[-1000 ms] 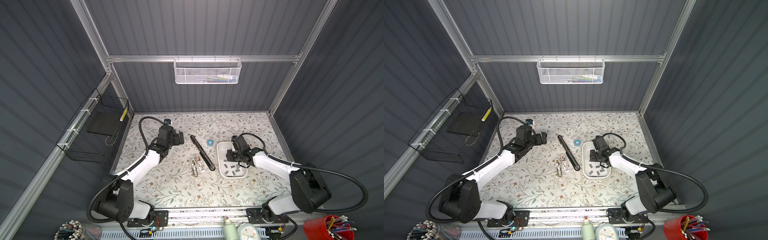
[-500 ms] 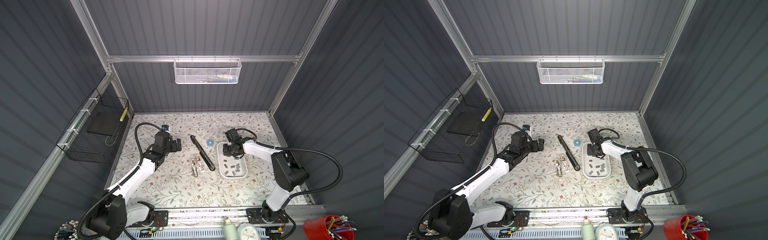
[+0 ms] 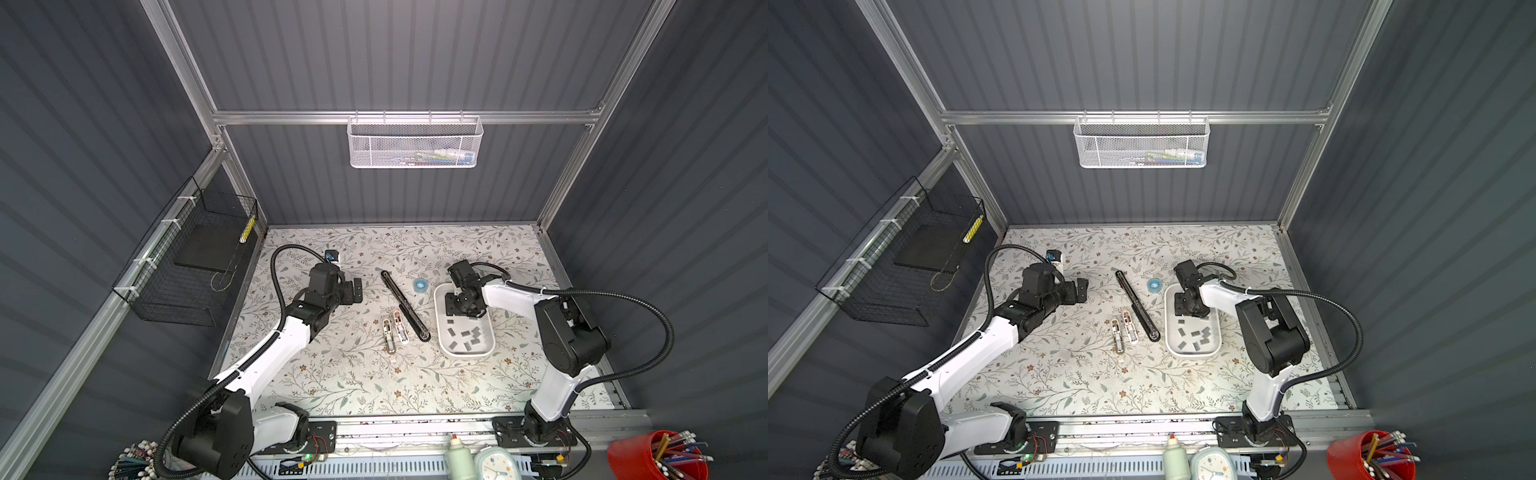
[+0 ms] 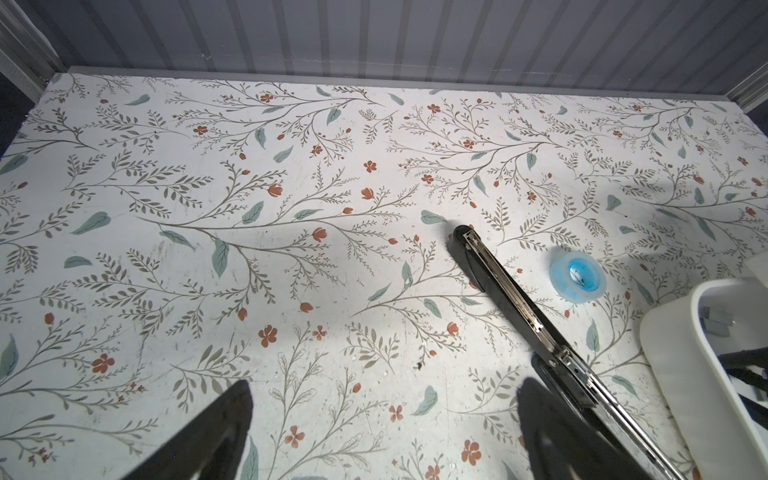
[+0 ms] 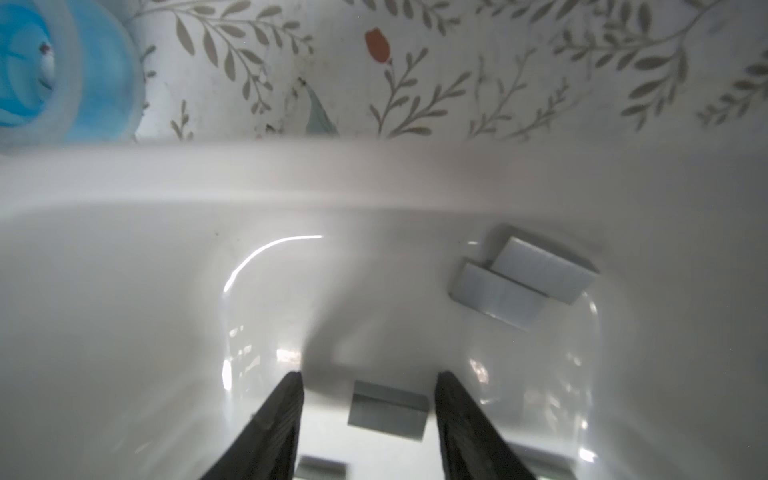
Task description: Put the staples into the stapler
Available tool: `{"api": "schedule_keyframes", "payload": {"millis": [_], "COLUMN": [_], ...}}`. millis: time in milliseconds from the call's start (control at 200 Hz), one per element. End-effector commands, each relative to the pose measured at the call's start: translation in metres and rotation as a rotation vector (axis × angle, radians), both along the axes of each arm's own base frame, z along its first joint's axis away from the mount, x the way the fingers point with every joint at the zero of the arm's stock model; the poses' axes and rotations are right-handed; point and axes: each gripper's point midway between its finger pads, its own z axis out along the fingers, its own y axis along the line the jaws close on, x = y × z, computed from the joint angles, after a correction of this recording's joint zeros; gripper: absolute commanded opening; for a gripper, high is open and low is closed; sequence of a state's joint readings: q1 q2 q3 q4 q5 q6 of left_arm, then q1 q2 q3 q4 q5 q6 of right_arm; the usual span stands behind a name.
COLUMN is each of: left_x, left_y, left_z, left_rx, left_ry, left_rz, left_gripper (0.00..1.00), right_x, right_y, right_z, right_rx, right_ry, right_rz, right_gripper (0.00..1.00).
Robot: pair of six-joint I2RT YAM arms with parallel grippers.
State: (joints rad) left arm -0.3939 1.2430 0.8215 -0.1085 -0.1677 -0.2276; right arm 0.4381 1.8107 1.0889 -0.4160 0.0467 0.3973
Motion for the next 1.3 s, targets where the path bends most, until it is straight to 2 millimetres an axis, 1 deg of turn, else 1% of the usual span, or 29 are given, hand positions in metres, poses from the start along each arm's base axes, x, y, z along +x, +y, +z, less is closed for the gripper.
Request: {"api": "schedule_keyframes", "payload": {"millis": [0,195,360,565,730,785,845,1011,1106,1216,1291], "left_x": [0.004,0.005,0.005,0.000,-0.002,-0.002,-0.003,-0.005,-0.006,-0.007,-0.008], "left_y": [-0.002,-0.003,-0.005,-0.002,-0.001,-0.001,-0.001,0.000,0.001,0.003,0.005], "left_z": [0.014,0.018,0.020,0.022,0.024,0.023,0.024,0.023,0.025,0.028,0.028], "left_rx": [0.003,-0.001,-0.009,-0.013,-0.017,-0.018,-0.022,-0.019,-0.021,-0.018,-0.015], "left_ry": [-0.046,-0.054,-0.059,-0.070,-0.077,-0.075,-0.075,-0.070,-0.074,-0.081,-0.082], "left_rz": [-0.011,-0.016,-0.023,-0.017,-0.013,-0.014,-0.014,-0.012,-0.009,-0.001,0.004], "left_gripper": [1.00,1.00,1.00,1.00,1.00,1.00,1.00,1.00,1.00,1.00,1.00], "right_x": [0.001,-0.006,-0.018,-0.032,-0.041,-0.041,-0.039,-0.031,-0.024,-0.015,-0.010], "right_y": [-0.001,-0.002,0.003,0.005,0.017,0.020,0.017,-0.005,-0.012,-0.007,-0.002], "right_z": [0.000,0.002,0.003,0.001,0.003,0.005,0.008,0.016,0.020,0.024,0.023], "right_rx": [-0.006,0.003,0.044,0.067,0.113,0.105,0.068,-0.059,-0.115,-0.118,-0.106], "right_ry": [0.016,0.022,0.050,0.081,0.086,0.075,0.059,0.023,0.003,-0.015,-0.017], "right_rz": [0.006,0.012,0.022,0.014,0.019,0.029,0.025,-0.018,-0.019,0.011,0.024], "right_gripper": [0.56,0.56,0.56,0.56,0.56,0.54,0.54,0.53,0.57,0.61,0.63]}}
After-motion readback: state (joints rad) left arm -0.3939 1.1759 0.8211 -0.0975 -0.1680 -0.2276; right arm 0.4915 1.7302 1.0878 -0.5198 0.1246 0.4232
